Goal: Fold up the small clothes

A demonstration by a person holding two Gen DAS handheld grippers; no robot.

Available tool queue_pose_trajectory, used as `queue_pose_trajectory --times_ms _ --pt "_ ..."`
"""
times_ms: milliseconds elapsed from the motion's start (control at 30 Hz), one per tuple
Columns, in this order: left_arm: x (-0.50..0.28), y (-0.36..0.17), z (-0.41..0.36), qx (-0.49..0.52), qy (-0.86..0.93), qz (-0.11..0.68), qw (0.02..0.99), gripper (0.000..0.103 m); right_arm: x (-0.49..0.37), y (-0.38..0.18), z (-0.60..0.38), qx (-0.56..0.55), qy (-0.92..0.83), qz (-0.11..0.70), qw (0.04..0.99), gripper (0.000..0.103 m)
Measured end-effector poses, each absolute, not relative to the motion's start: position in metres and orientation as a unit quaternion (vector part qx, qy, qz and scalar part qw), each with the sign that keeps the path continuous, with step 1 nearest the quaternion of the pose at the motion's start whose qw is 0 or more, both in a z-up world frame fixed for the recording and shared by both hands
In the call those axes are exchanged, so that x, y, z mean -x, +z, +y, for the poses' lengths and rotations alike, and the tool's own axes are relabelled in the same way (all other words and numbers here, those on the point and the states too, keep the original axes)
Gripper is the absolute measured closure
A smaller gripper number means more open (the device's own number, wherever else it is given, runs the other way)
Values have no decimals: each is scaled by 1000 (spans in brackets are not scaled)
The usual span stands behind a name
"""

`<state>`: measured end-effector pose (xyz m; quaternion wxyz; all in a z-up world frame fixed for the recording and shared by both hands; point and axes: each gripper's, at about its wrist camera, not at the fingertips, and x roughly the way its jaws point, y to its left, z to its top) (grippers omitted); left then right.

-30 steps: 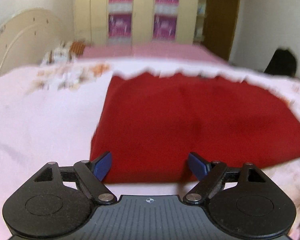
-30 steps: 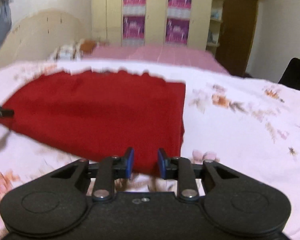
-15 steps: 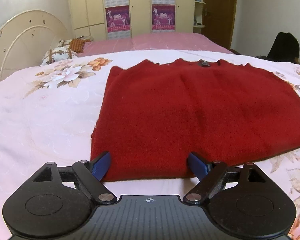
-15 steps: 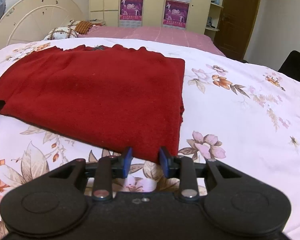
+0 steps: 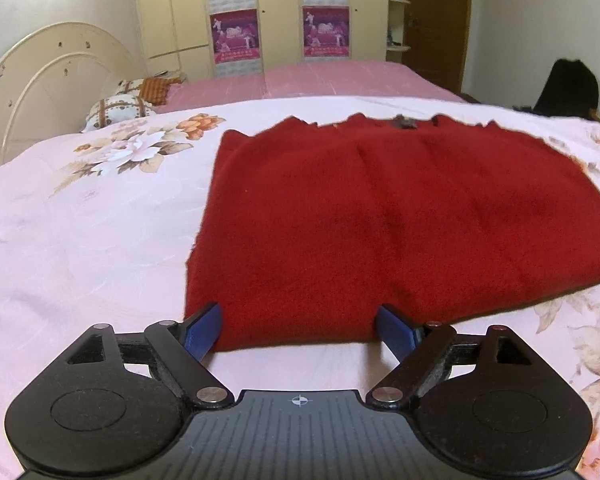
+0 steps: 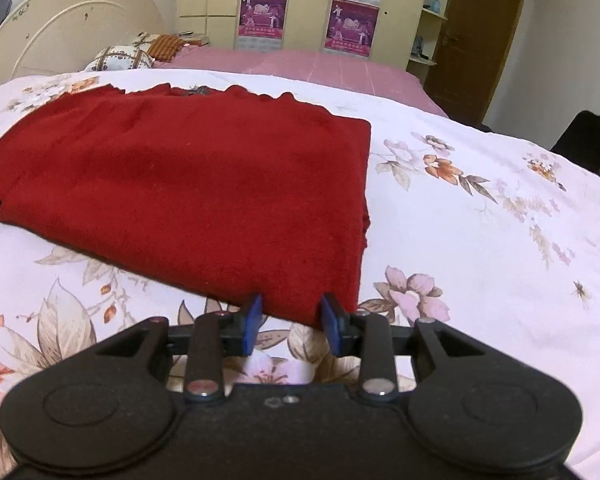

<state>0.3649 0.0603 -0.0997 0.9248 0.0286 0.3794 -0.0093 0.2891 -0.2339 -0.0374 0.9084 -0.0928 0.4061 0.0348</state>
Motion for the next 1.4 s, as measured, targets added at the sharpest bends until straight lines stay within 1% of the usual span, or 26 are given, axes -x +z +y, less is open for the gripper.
queue_pose_trajectory --times_ms 133,233,300,400,433,467,567,800,1167,1200,1233,1267,1333,1367,1400 --pt "-349 -95 78 22 -5 378 925 19 -278 -22 -239 72 43 382 921 70" --pt "-342 -100 103 129 -12 387 913 19 -275 -20 -245 63 41 384 920 70" --pt "-338 -105 118 207 -18 381 901 19 -274 -20 -250 51 38 387 920 70" --pt "-338 -112 134 296 -26 365 882 19 -272 -19 -253 36 37 385 921 70" --pt "-339 -116 139 327 -29 361 873 24 -272 -18 -253 32 40 384 922 70" --pt "-340 -119 142 345 -29 360 867 32 -272 -18 -252 32 43 382 923 70" --pt "-345 -132 151 407 -28 349 844 33 -273 -15 -249 30 54 375 925 70" --pt "-356 -143 144 429 -28 330 840 33 -283 -11 -246 10 67 368 928 70" --pt "-383 -145 150 450 -13 303 840 33 -304 -15 -247 -10 71 367 928 71" --pt "-388 -145 149 450 -11 302 841 33 -306 -15 -247 -15 73 367 927 74" --pt "-393 -145 149 449 -8 301 841 33 -311 -14 -246 -23 81 368 926 82" --pt "-400 -145 149 449 -5 300 842 33 -316 -13 -245 -29 91 369 924 86" --pt "-412 -145 149 450 -1 297 842 33 -325 -8 -235 -32 111 362 925 89" --pt "-419 -145 148 446 -2 298 844 38 -329 -6 -229 -32 120 358 926 91" --pt "-425 -145 146 438 -1 302 847 48 -333 -4 -222 -31 128 353 926 91"
